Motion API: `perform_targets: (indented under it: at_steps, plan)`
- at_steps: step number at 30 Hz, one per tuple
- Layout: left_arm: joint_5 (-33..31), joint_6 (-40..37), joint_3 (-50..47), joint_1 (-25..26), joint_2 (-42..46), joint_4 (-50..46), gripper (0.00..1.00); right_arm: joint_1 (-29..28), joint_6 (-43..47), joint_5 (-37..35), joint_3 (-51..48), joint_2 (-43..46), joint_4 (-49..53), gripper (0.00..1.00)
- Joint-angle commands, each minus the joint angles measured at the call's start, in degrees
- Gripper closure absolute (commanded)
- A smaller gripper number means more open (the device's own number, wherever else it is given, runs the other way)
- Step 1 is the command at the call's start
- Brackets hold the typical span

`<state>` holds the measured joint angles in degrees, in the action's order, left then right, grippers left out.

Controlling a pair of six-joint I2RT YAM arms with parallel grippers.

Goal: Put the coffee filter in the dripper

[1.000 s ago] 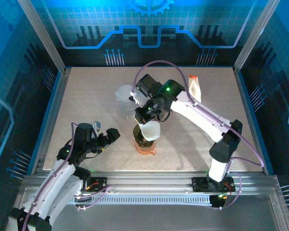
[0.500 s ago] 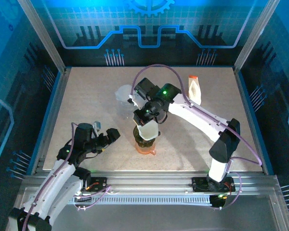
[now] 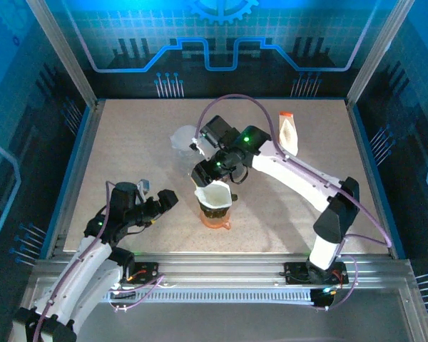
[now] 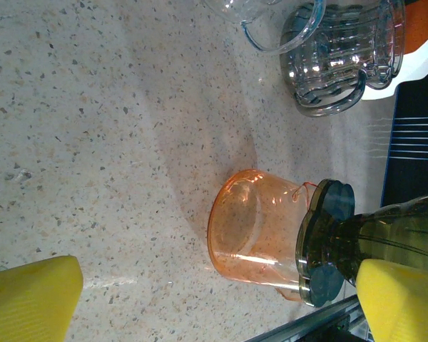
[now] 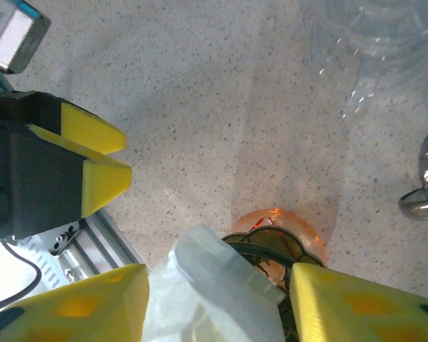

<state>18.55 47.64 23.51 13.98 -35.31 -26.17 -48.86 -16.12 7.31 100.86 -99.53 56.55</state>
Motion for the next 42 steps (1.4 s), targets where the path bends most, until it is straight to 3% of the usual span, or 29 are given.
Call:
perform_targets:
  at_steps: [1, 9, 16, 25, 37, 42]
  plan:
    - [1.71, -0.7, 0.96, -0.53, -0.36, 1.37, 0.01, -0.37, -0.92, -2.31, -1.86, 5.21, -3.77, 0.41]
    - [4.5, -1.53, 5.64, -0.44, -2.41, 2.86, 0.08, 1.73, -1.19, -8.47, -9.79, 14.15, -6.47, 0.37]
    - [7.59, -3.22, 11.89, -0.02, -6.45, 3.04, 0.12, 2.89, 1.95, -5.79, -15.88, 16.27, -5.75, 0.38]
    - [7.09, -3.36, 14.98, 1.88, -9.73, 2.81, 0.11, 2.59, 4.4, -3.49, -17.39, 15.24, -6.72, 0.56]
    - [7.2, -3.46, 16.25, 3.9, -12.36, 3.52, 0.1, 0.5, 5.72, -0.89, -17.39, 13.68, -7.78, 0.55]
    - [7.4, -4.0, 16.91, 4.69, -13.0, 3.43, 0.11, -0.17, 5.81, -3.09, -17.19, 13.09, -7.25, 0.7]
